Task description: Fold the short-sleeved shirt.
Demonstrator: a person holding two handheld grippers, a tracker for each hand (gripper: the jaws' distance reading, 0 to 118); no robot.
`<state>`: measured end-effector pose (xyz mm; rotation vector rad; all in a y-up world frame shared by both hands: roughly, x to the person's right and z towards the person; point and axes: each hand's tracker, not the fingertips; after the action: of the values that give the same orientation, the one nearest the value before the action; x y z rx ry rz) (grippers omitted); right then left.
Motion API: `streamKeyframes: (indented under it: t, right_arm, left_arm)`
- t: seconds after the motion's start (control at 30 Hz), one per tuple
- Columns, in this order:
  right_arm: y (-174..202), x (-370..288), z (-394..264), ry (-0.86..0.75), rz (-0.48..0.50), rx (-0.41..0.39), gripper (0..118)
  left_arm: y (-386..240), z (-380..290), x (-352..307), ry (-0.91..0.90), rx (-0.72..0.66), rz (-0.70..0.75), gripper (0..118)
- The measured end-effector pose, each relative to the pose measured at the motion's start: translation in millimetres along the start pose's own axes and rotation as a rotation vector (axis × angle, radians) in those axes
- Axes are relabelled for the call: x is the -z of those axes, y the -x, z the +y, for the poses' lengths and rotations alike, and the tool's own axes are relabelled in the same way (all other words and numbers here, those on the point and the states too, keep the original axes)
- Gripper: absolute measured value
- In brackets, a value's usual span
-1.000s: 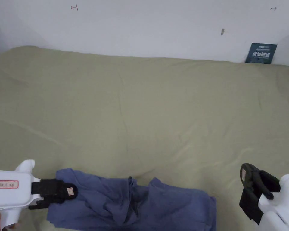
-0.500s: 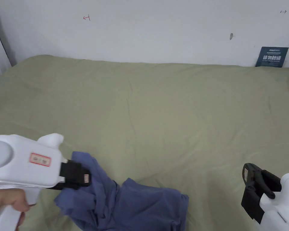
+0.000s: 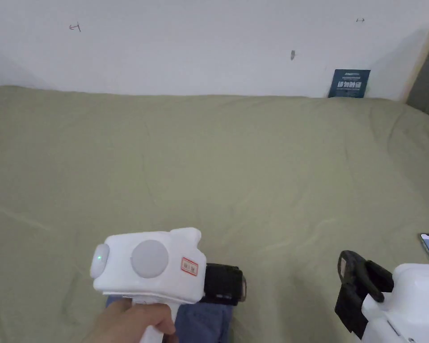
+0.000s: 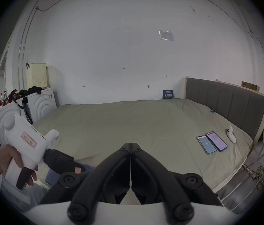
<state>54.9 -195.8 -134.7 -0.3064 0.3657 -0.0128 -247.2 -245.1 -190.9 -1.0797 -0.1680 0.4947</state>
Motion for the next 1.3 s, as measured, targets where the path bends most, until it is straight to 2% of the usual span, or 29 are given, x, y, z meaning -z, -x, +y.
streamKeyframes:
  t: [0.03, 0.07, 0.13, 0.17, 0.2, 0.43, 0.6, 0.63, 0.7, 0.87, 0.97, 1.1, 1.17, 1.23, 1.3]
  right_arm:
    - [-1, 0, 0, 0.002, -0.005, 0.001, 3]
    - [-3, 1, -1, 0.004, -0.010, 0.004, 3]
    - [-4, 4, -2, 0.008, -0.008, 0.019, 3]
    - [-4, 7, -3, 0.016, -0.002, 0.029, 3]
    - [-3, 9, -4, 0.022, 0.001, 0.035, 3]
    - [7, 16, -16, 0.076, 0.032, 0.046, 3]
    - [10, 19, -25, 0.136, 0.052, 0.067, 3]
    - [10, 20, -27, 0.151, 0.056, 0.069, 3]
    - [12, 21, -30, 0.173, 0.076, 0.073, 3]
    - [31, 43, -39, 0.291, 0.200, 0.073, 3]
    - [48, 70, -51, 0.406, 0.364, 0.150, 3]
    - [66, 120, -74, 0.586, 0.583, 0.313, 3]
    - [70, 148, -90, 0.679, 0.710, 0.436, 3]
    - [67, 172, -109, 0.753, 0.759, 0.537, 3]
    - [59, 193, -129, 0.800, 0.739, 0.601, 3]
  left_arm:
    - [8, 1, -10, -0.030, -0.010, -0.023, 110]
    - [17, 2, -21, -0.075, -0.028, -0.030, 99]
    - [35, 0, -41, -0.155, -0.058, -0.069, 41]
    - [48, -2, -43, -0.156, -0.090, -0.103, 8]
    - [58, -3, -41, -0.132, -0.113, -0.116, 0]
    - [82, -44, 28, 0.074, -0.112, -0.255, 0]
    - [93, -68, 91, 0.087, -0.168, -0.376, 0]
    - [93, -68, 92, 0.073, -0.189, -0.412, 0]
    - [89, -63, 84, 0.066, -0.183, -0.393, 0]
    - [89, -43, 17, -0.017, -0.082, -0.344, 0]
    - [109, -36, -34, -0.103, -0.065, -0.301, 0]
    - [148, -36, -77, -0.166, -0.072, -0.187, 0]
    - [170, -39, -86, -0.170, -0.098, -0.147, 0]
    - [189, -41, -88, -0.155, -0.136, -0.125, 0]
    - [205, -44, -84, -0.123, -0.161, -0.121, 0]
